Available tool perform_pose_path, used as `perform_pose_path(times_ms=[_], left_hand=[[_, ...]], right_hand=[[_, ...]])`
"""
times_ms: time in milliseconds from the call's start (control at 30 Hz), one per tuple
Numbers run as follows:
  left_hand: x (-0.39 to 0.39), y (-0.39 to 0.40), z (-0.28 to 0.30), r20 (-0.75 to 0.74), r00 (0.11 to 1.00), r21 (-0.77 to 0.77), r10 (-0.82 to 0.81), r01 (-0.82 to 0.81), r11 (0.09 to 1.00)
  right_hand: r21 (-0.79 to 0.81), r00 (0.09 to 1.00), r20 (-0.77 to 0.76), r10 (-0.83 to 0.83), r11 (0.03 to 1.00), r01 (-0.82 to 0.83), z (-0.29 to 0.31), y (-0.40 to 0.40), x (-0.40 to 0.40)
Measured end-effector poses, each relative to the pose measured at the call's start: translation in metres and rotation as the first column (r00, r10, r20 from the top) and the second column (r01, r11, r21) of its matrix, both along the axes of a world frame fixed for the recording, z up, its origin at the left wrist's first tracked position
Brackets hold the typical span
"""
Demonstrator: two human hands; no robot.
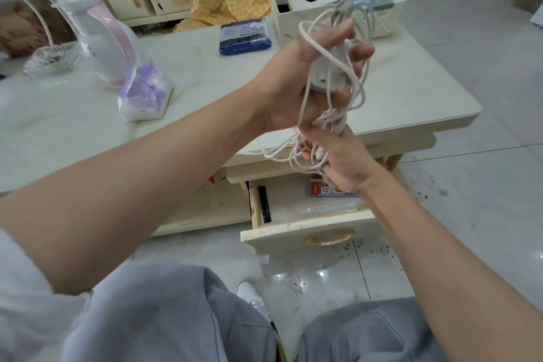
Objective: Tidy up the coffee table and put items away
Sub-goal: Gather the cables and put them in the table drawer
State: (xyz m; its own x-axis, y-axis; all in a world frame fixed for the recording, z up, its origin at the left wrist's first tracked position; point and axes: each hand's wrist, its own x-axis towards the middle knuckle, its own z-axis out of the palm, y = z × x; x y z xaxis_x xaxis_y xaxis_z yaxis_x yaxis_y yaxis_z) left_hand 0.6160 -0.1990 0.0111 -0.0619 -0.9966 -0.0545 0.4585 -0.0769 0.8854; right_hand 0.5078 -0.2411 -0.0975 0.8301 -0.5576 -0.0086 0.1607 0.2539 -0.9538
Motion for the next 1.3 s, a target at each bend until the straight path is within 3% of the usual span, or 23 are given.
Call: perform_pose_path(times_ms=[33, 100, 133, 167, 200, 233, 267, 333, 433, 500, 667, 833, 967, 1067, 1133, 1300], left_hand=[[0.001, 0.000, -0.003, 0.052, 0.999, 0.000, 0.010, -0.010, 1.000], [0.006, 0.002, -0.011, 0.365, 0.928, -0.026, 0.074, -0.069, 0.997], [0.011, 0.005, -0.018, 0.572, 0.811, -0.058, 0.122, -0.109, 0.992], [0.016, 0.009, -0.028, 0.750, 0.640, -0.099, 0.165, -0.139, 0.985], [0.021, 0.014, -0.039, 0.867, 0.455, -0.142, 0.203, -0.165, 0.976], [0.025, 0.019, -0.052, 0.923, 0.305, -0.181, 0.236, -0.199, 0.963], [0.029, 0.026, -0.068, 0.944, 0.215, -0.199, 0.251, -0.235, 0.951], [0.032, 0.036, -0.097, 0.959, 0.165, -0.179, 0.232, -0.282, 0.942], [0.036, 0.045, -0.145, 0.995, 0.043, -0.082, 0.094, -0.228, 0.970], [0.036, 0.048, -0.179, 0.999, 0.010, 0.054, -0.053, -0.207, 0.977], [0.045, 0.037, -0.256, 0.954, 0.100, 0.299, -0.283, -0.242, 0.923], [0.048, 0.000, -0.312, 0.930, 0.078, 0.367, -0.360, -0.262, 0.892], [0.047, -0.020, -0.344, 0.900, 0.050, 0.418, -0.433, -0.380, 0.825], [0.044, -0.028, -0.356, 0.890, -0.050, 0.395, -0.453, -0.415, 0.820], [0.042, -0.029, -0.362, 0.872, -0.061, 0.426, -0.486, -0.396, 0.813], [0.057, -0.013, -0.371, 0.846, -0.089, 0.489, -0.526, -0.268, 0.830]], right_hand=[[-0.002, 0.995, -0.074, 0.060, 0.998, -0.060, 0.001, -0.004, -0.005], [-0.171, 0.919, -0.387, 0.070, 0.974, -0.146, -0.001, -0.018, -0.016], [-0.322, 0.833, -0.553, -0.024, 0.928, -0.187, -0.007, -0.028, -0.022], [-0.471, 0.737, -0.655, -0.168, 0.853, -0.225, -0.016, -0.039, -0.029], [-0.584, 0.663, -0.683, -0.307, 0.775, -0.242, -0.025, -0.049, -0.035], [-0.643, 0.630, -0.672, -0.390, 0.728, -0.236, -0.034, -0.057, -0.039], [-0.664, 0.621, -0.662, -0.420, 0.712, -0.226, -0.042, -0.062, -0.042], [-0.670, 0.607, -0.670, -0.428, 0.701, -0.245, -0.058, -0.067, -0.044], [-0.619, 0.557, -0.730, -0.396, 0.728, -0.293, -0.088, -0.070, -0.045], [-0.576, 0.524, -0.770, -0.364, 0.751, -0.323, -0.111, -0.071, -0.044], [-0.530, 0.464, -0.822, -0.330, 0.740, -0.413, -0.159, -0.076, -0.036], [-0.604, 0.454, -0.773, -0.442, 0.732, -0.316, -0.186, -0.104, -0.022], [-0.505, 0.461, -0.791, -0.402, 0.854, -0.122, -0.203, -0.111, -0.011], [-0.424, 0.290, -0.894, -0.342, 0.856, -0.296, -0.225, -0.117, -0.014], [-0.401, 0.199, -0.916, -0.349, 0.833, -0.382, -0.231, -0.122, -0.021], [-0.466, 0.196, -0.885, -0.423, 0.805, -0.366, -0.219, -0.133, -0.033]])
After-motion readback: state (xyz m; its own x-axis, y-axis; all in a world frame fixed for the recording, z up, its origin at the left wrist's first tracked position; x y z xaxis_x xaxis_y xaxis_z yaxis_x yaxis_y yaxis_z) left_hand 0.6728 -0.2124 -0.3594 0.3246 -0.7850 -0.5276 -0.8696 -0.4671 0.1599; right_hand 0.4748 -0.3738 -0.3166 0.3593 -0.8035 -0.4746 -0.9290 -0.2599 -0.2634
